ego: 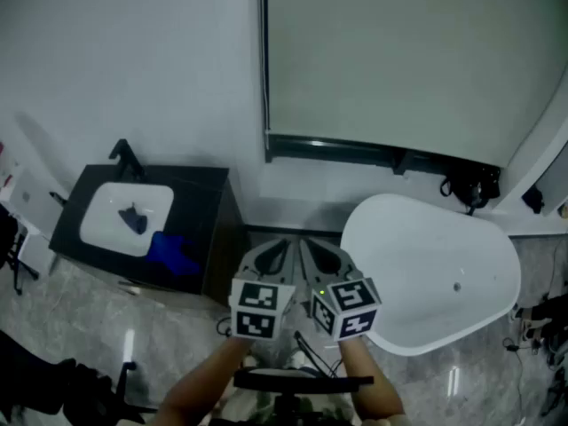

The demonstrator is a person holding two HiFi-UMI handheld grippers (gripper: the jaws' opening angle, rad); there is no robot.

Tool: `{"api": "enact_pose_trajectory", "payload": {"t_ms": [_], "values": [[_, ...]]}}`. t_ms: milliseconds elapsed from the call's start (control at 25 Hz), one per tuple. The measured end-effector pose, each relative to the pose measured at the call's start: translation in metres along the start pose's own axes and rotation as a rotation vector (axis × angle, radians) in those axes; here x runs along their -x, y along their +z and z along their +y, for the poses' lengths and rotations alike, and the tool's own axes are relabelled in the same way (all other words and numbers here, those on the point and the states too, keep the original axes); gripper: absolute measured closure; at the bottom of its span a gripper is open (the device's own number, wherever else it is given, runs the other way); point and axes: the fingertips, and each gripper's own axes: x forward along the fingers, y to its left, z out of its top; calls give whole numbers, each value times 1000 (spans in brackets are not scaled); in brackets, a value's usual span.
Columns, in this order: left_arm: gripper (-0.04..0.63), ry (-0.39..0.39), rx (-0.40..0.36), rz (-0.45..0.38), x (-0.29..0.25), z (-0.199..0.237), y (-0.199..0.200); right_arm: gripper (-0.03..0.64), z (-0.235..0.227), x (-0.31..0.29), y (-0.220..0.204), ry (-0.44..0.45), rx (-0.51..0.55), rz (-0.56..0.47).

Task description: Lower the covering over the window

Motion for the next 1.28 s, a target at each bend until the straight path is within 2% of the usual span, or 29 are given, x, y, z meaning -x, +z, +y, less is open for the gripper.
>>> {"api": "enact_pose_trajectory", "payload": {"t_ms": [760,1280], "values": [[558,40,-14,12,-26,-31,3,604,-38,12,-9,35,-30,0],[558,58,-10,-7,-58,-10,18,604,-58,-25,2,61,-13,-6]]}}
